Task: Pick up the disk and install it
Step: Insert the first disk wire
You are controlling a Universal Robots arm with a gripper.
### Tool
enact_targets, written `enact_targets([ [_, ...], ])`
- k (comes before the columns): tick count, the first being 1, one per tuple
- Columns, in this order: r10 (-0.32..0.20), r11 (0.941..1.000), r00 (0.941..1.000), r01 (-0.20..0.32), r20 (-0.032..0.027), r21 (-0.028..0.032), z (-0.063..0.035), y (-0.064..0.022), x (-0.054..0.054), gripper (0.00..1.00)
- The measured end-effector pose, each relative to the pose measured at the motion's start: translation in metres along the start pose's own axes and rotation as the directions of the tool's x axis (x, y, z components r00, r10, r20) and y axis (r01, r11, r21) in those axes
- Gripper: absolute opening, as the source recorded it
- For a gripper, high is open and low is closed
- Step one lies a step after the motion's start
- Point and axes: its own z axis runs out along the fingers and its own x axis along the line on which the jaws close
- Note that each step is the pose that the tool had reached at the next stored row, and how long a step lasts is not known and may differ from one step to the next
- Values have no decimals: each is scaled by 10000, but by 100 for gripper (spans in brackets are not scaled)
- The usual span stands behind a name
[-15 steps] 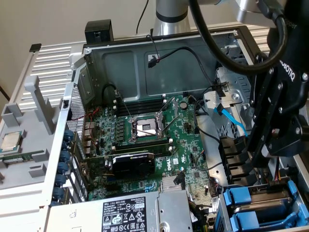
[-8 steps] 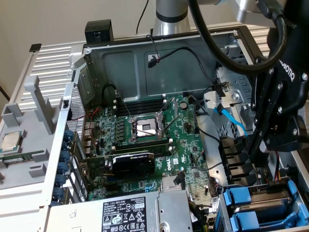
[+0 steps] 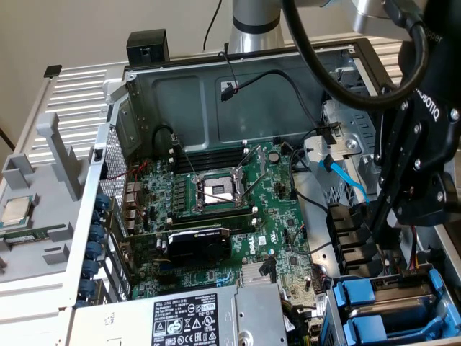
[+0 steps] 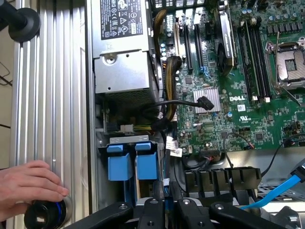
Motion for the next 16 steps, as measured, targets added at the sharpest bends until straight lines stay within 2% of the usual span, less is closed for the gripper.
enact_targets([
  [8,0,10000,10000,0,0,0,-2,0,1,16],
  [10,-4,10000,10000,4,25,-2,-20,3,9,16],
  [12,-20,10000,9999,21,121,-11,-42,4,31,16],
  [16,-67,10000,9992,69,401,-36,-63,2,89,16],
])
